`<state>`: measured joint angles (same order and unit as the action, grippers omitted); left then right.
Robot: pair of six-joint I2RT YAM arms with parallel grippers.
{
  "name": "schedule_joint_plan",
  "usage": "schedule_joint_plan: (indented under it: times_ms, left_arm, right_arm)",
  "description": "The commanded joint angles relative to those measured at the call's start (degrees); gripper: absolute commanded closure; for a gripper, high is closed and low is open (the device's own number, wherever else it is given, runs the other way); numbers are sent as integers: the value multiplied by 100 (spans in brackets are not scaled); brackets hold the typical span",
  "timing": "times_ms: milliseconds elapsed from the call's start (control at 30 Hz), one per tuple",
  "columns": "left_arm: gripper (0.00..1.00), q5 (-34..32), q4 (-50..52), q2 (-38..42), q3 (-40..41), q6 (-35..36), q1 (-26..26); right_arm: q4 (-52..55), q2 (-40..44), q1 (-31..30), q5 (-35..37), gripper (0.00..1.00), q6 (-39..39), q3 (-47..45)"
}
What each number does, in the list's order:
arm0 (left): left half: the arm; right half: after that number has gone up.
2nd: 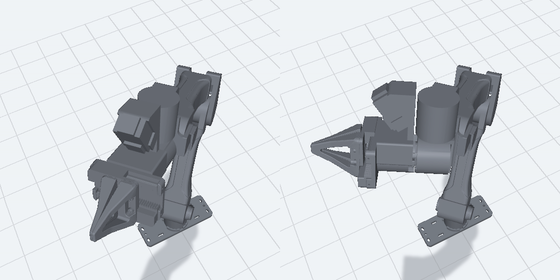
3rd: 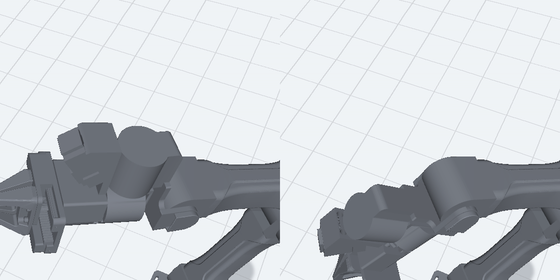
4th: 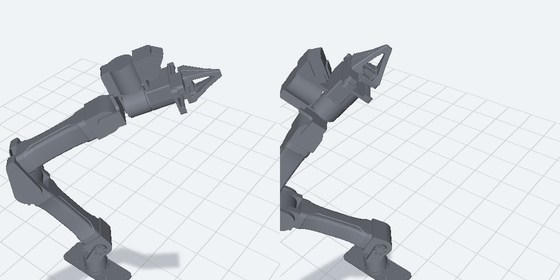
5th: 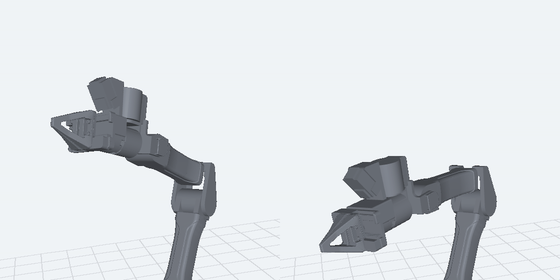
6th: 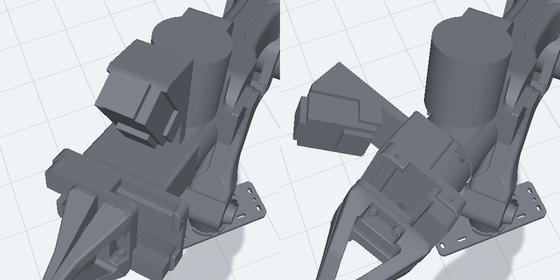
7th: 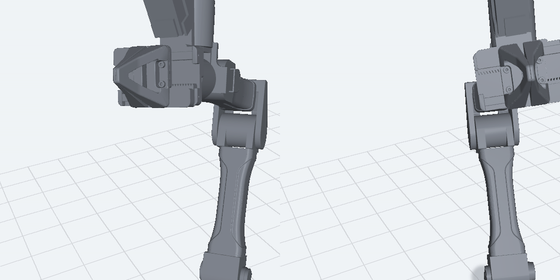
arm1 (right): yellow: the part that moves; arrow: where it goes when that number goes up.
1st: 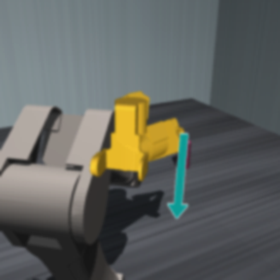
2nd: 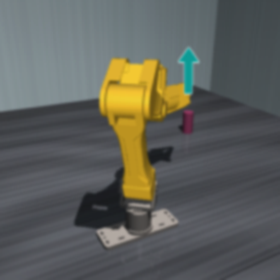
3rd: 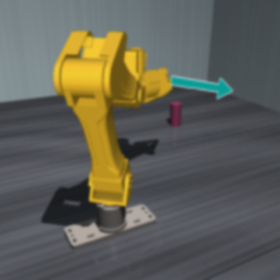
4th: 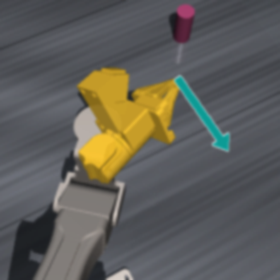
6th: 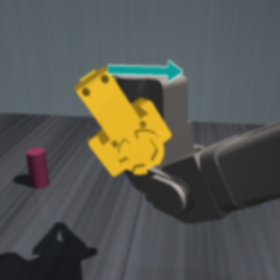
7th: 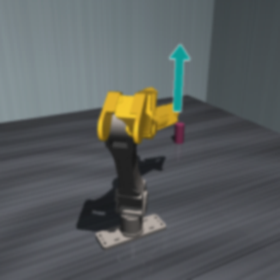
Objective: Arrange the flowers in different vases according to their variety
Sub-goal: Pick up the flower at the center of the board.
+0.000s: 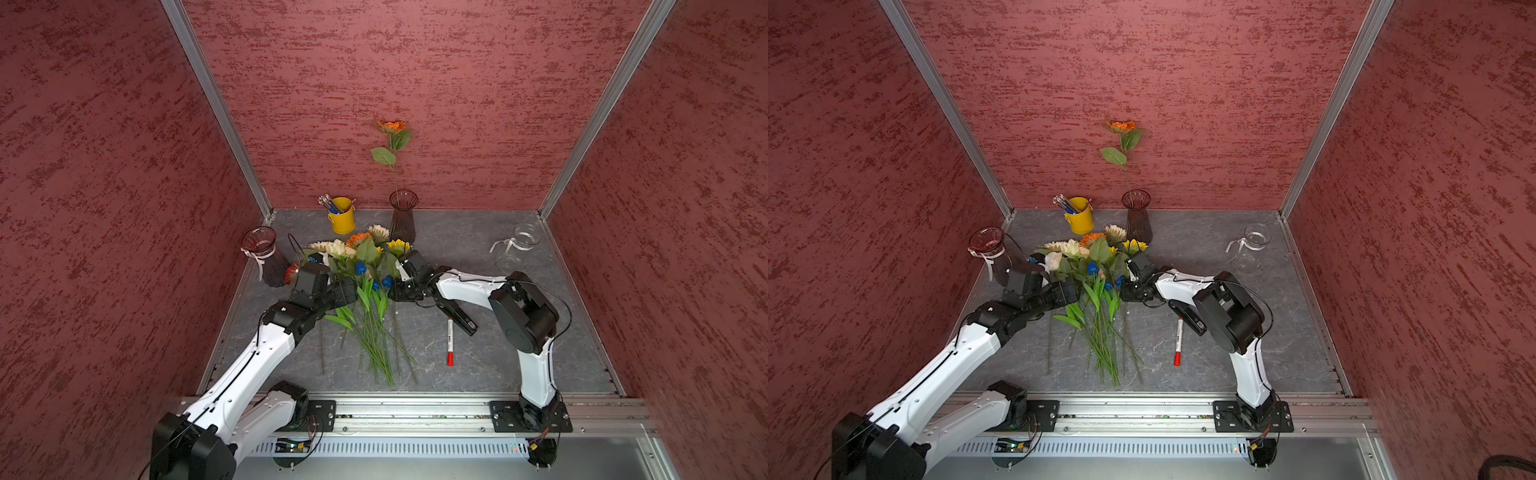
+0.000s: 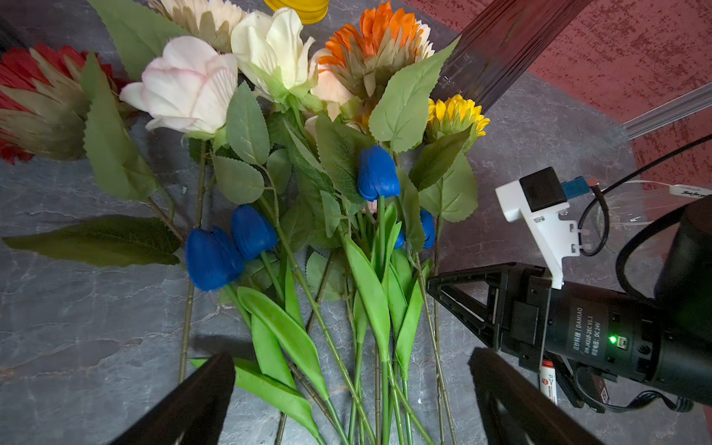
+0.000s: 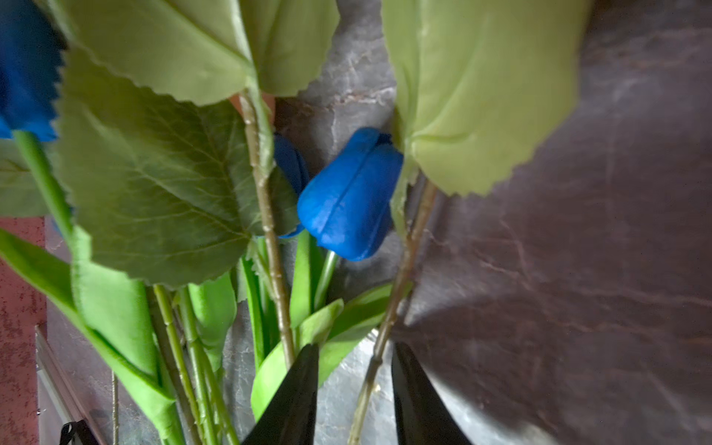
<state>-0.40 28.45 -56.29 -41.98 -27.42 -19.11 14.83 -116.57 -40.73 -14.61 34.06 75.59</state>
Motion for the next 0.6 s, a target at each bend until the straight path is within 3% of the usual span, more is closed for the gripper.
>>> schedule_joint_plan:
  times_ms: [0, 167, 267, 567]
  left_arm:
    - [0, 80, -137, -46, 14, -22, 44]
    - [0, 85, -124, -76, -12, -28, 44]
    - [0, 119, -95, -75, -17, -45, 39]
    - [0, 224, 187, 23, -170, -145, 17]
  right_arm:
    - [99, -116, 20, 228, 66, -76, 149]
    - [68, -175, 71, 207, 76, -102, 135]
    - [71, -182, 117, 80, 99, -128, 153]
    - [246, 647, 138, 90, 100, -24, -79]
